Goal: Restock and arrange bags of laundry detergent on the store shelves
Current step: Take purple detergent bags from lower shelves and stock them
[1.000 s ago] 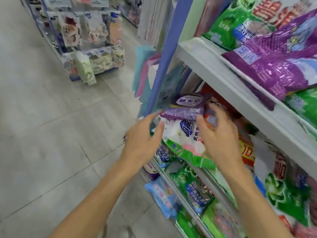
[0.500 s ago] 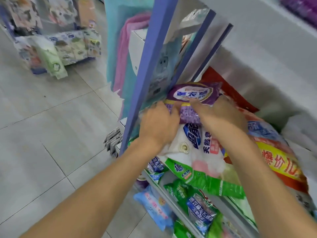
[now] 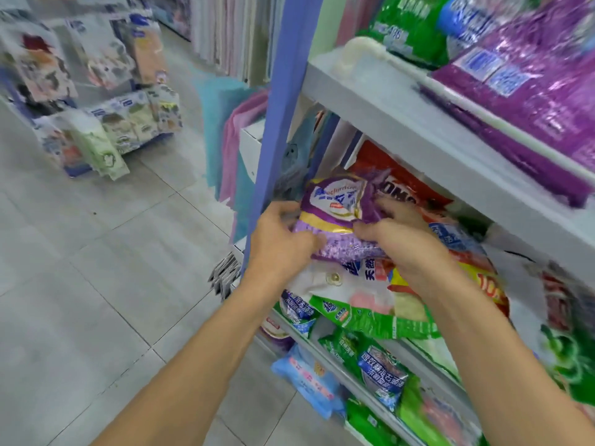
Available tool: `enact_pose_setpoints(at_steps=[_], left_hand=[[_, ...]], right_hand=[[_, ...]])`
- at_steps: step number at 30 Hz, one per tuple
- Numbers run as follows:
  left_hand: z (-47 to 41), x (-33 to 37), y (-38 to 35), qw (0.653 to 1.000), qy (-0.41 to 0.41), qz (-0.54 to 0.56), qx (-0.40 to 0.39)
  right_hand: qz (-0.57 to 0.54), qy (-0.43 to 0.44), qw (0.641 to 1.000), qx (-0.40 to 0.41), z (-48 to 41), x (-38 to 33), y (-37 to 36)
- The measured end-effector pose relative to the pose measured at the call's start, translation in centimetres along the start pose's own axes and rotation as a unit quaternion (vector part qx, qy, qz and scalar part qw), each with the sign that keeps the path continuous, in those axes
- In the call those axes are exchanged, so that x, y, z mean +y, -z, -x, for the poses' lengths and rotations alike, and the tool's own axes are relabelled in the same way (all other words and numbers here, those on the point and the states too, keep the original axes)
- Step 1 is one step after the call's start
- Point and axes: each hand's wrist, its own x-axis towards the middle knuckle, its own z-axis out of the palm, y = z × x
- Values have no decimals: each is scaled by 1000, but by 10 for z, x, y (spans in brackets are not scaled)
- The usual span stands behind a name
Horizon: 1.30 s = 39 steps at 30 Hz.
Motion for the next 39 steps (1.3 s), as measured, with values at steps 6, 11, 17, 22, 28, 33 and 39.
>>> enact_pose_setpoints(at_steps=[6, 11, 17, 22, 28, 33, 39], left_hand=[[73, 14, 45, 957, 174, 141, -186], [138, 9, 46, 933, 168, 172, -268], [196, 24, 45, 954, 46, 57, -292], [247, 49, 17, 942, -43, 25, -332], [311, 65, -57, 923, -16, 65, -379], [386, 65, -143, 887, 15, 53, -459], [483, 55, -243, 843, 1, 42, -537]], right_hand=[[-245, -41, 965, -78, 111, 12, 24], [-349, -30, 933, -79, 186, 38, 23], [-377, -51, 923, -65, 263, 60, 57], [-380, -52, 924, 10, 320, 75, 89], [-423, -22, 900, 100, 386, 122, 143], [-438, 15, 883, 168, 454, 175, 216], [-458, 49, 848, 264, 545, 241, 297]])
